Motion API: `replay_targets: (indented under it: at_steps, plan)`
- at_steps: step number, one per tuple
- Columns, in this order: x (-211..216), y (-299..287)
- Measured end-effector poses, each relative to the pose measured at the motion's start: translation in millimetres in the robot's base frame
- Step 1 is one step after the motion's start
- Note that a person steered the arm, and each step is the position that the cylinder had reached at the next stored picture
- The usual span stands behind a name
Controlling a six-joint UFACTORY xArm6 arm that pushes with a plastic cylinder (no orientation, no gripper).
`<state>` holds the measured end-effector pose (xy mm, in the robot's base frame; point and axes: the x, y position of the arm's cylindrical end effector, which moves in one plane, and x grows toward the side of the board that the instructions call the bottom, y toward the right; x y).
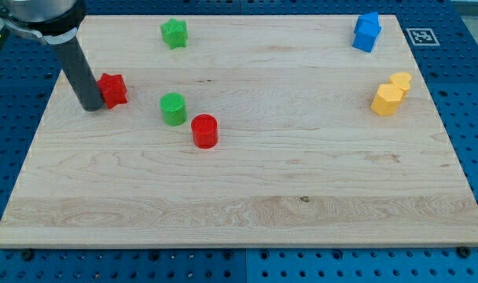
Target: Slide the red circle below the green circle
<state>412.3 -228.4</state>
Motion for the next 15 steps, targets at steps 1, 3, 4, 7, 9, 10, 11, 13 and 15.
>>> replay_targets:
  at_steps: [1,3,4,7,9,10,11,13,15]
  plan:
    - [17,-1]
    - [41,77]
    - [56,122]
    - [121,237]
    - [96,250]
    - [75,243]
    - [75,243]
    - [59,240]
    - [59,222]
